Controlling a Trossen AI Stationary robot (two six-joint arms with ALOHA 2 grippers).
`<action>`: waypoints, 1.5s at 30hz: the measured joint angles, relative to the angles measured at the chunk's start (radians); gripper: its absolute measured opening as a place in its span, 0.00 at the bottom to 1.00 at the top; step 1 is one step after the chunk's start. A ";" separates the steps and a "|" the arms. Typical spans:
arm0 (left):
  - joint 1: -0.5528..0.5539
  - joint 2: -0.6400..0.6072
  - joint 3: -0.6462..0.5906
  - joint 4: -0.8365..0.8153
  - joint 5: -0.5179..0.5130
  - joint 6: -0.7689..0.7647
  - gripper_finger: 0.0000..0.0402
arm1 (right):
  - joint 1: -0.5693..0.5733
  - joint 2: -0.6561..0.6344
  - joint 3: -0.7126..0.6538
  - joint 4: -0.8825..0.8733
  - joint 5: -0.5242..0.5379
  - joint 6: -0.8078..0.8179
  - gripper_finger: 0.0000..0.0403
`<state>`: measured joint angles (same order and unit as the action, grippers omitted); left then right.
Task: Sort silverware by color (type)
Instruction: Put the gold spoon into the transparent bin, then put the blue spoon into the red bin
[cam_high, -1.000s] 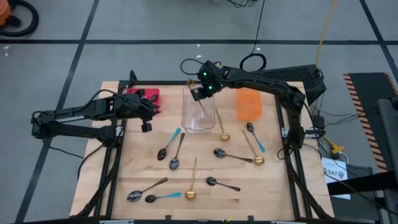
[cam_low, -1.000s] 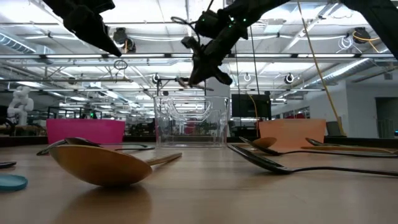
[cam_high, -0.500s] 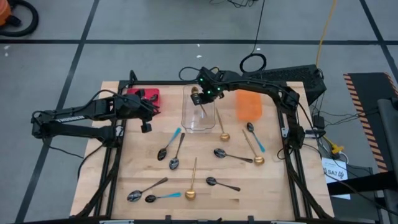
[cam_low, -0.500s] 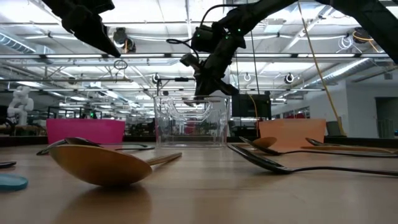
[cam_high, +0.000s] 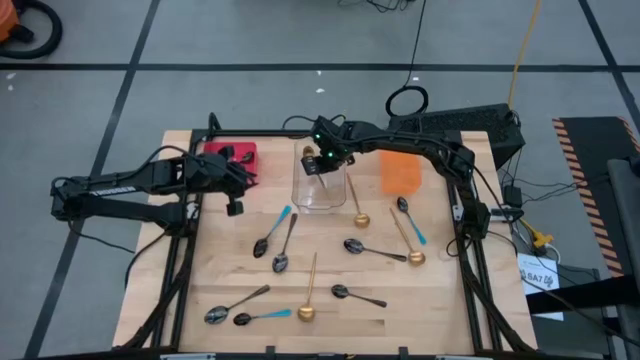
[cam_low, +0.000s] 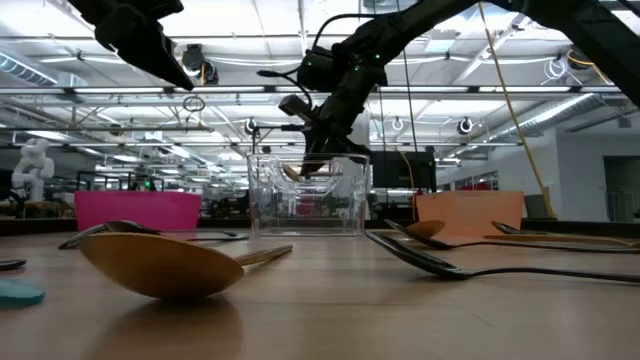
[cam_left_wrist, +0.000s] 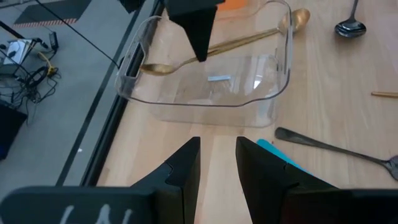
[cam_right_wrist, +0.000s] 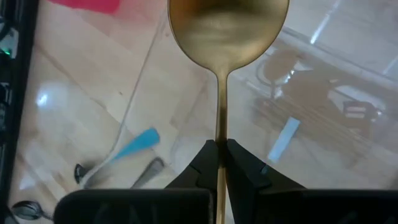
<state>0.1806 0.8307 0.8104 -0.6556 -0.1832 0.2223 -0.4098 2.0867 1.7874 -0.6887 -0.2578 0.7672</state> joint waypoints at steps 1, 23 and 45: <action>-0.002 0.000 0.000 0.000 0.000 0.000 0.28 | 0.001 0.005 0.001 0.016 -0.001 0.003 0.02; -0.008 0.000 0.000 -0.008 0.008 -0.004 0.28 | 0.007 0.094 0.001 0.023 -0.003 -0.012 0.02; -0.008 0.000 0.000 -0.045 0.009 -0.031 0.28 | -0.006 0.070 0.000 0.025 -0.025 0.005 0.25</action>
<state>0.1722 0.8307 0.8104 -0.7006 -0.1745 0.1908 -0.4154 2.1564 1.7874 -0.6632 -0.2829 0.7724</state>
